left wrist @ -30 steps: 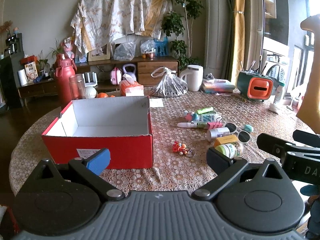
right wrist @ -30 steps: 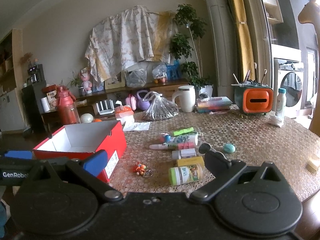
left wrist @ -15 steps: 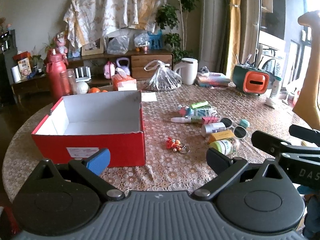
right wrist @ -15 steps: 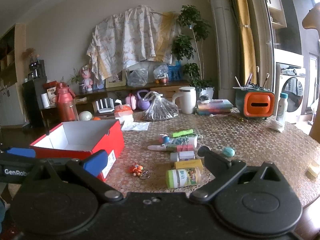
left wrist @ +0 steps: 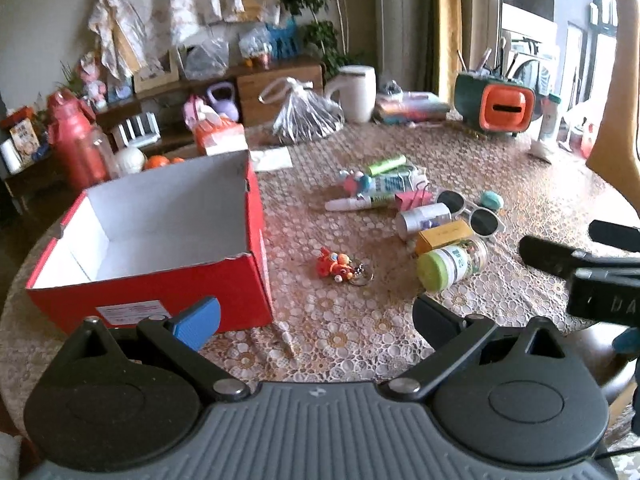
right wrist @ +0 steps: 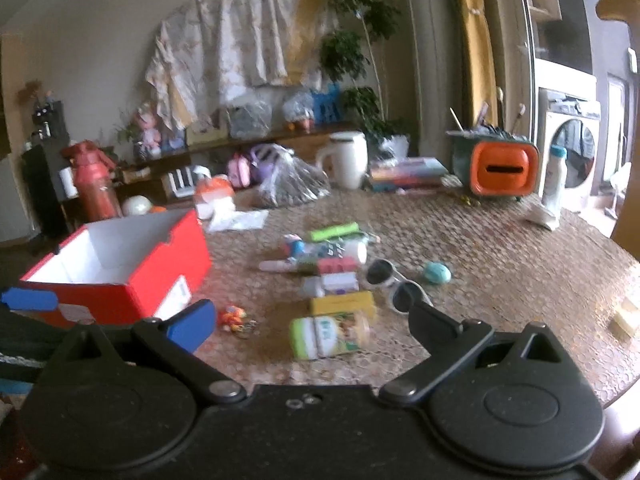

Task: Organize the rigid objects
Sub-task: 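Grasp the red fish keychain with the left tool while the right tool grasps the green-lidded jar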

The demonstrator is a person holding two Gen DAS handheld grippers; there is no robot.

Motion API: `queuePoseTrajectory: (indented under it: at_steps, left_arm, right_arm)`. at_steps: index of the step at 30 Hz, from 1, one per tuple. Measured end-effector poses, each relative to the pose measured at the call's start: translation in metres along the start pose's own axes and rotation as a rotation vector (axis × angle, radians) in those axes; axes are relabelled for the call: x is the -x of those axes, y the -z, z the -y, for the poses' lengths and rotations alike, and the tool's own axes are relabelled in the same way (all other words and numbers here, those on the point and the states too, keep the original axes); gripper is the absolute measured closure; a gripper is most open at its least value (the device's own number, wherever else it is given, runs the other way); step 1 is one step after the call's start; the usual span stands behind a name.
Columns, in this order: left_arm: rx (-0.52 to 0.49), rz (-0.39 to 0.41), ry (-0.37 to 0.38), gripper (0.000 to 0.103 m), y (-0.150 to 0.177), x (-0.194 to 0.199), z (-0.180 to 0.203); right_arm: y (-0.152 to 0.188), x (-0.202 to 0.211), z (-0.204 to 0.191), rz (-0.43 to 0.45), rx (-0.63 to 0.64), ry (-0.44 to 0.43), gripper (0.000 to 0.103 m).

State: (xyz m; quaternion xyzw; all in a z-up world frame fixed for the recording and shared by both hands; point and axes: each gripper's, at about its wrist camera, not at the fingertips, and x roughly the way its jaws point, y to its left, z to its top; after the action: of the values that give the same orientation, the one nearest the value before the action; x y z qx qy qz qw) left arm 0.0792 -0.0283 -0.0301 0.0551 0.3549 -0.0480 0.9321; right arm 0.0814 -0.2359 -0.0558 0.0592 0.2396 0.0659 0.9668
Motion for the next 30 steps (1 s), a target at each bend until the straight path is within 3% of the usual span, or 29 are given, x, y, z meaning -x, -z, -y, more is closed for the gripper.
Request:
queuePoseTrajectory:
  at_steps: [5, 14, 22, 30]
  left_arm:
    - [0.006, -0.035, -0.018, 0.0, -0.009, -0.025, 0.001]
    - [-0.027, -0.045, -0.019, 0.0, -0.029, -0.066, 0.022]
    - [-0.05, -0.059, -0.053, 0.0, -0.036, -0.103, 0.039]
    - [0.018, -0.111, -0.107, 0.0, -0.039, -0.142, 0.043]
  right_arm:
    - [0.001, -0.022, 0.016, -0.036, 0.039, 0.019, 0.001]
    - [0.013, -0.062, 0.011, -0.141, 0.175, -0.063, 0.001]
    - [0.015, -0.086, 0.012, -0.181, 0.182, -0.072, 0.003]
    - [0.016, -0.108, 0.014, -0.207, 0.156, -0.066, 0.006]
